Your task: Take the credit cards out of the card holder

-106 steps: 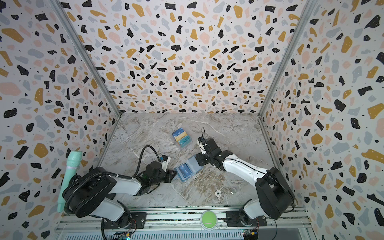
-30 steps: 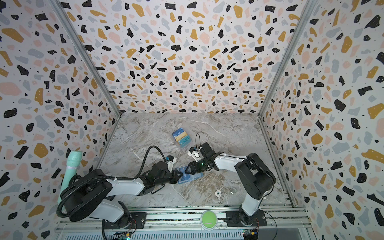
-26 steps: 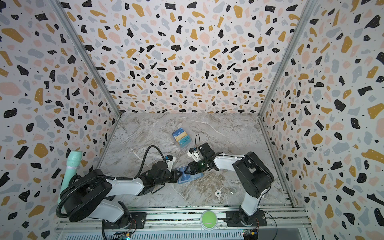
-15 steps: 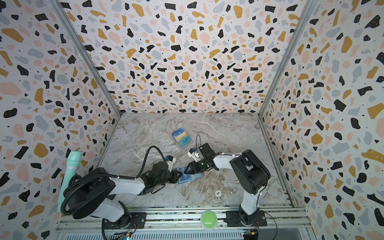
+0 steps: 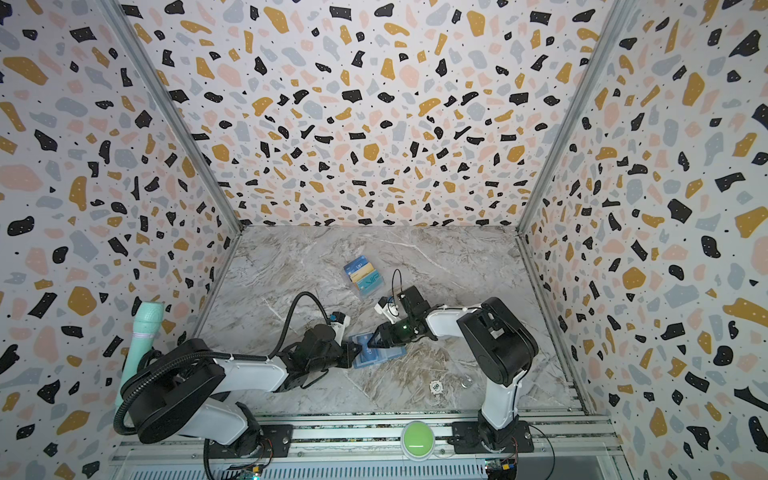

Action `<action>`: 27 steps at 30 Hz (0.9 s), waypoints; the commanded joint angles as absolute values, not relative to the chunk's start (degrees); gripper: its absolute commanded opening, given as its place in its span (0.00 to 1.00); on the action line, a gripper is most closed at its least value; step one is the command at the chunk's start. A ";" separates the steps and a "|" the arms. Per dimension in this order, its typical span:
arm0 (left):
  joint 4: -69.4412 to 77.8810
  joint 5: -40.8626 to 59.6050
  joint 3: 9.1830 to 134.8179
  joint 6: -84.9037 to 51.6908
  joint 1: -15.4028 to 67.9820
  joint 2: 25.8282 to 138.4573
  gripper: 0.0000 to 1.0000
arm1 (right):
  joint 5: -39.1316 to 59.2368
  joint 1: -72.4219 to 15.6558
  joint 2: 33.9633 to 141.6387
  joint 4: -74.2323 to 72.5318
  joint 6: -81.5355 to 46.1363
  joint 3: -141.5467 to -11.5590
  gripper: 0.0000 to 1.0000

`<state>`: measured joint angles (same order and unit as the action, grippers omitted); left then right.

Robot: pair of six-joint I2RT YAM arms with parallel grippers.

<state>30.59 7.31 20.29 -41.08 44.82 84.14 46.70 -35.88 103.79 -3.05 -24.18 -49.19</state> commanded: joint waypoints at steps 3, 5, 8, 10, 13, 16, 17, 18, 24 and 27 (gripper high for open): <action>28.69 5.91 18.05 -39.39 45.00 83.93 0.01 | 47.37 -35.92 104.59 -2.62 -24.66 -48.91 0.51; 28.81 5.98 17.86 -39.30 45.00 83.92 0.01 | 47.50 -35.88 104.43 -2.62 -24.66 -48.88 0.51; 28.50 5.95 17.93 -38.98 45.02 84.02 0.01 | 47.66 -35.89 104.49 -2.73 -24.77 -48.95 0.50; 28.09 5.97 17.91 -38.66 45.00 84.03 0.01 | 47.67 -35.86 104.44 -2.80 -24.72 -48.94 0.50; 27.87 5.89 17.84 -38.41 45.00 83.95 0.01 | 47.68 -35.90 104.68 -2.82 -24.85 -48.99 0.49; 27.21 5.80 17.91 -38.12 45.00 83.90 0.01 | 47.58 -35.83 104.77 -2.89 -24.82 -48.92 0.49; 26.88 5.70 17.93 -38.06 45.00 83.71 0.01 | 47.62 -35.81 104.92 -2.92 -24.79 -48.92 0.49; 26.45 5.56 18.01 -37.98 45.00 83.45 0.01 | 47.55 -35.86 104.97 -2.91 -24.84 -49.00 0.49; 24.46 5.03 18.08 -37.36 45.00 81.60 0.01 | 47.49 -35.88 105.35 -2.93 -24.78 -48.96 0.48; 24.62 4.88 17.94 -37.11 45.00 81.48 0.01 | 47.46 -35.88 105.22 -2.92 -24.78 -49.00 0.48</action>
<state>27.49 5.89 19.05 -38.33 44.82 81.67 47.35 -35.64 104.33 -3.64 -24.62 -49.19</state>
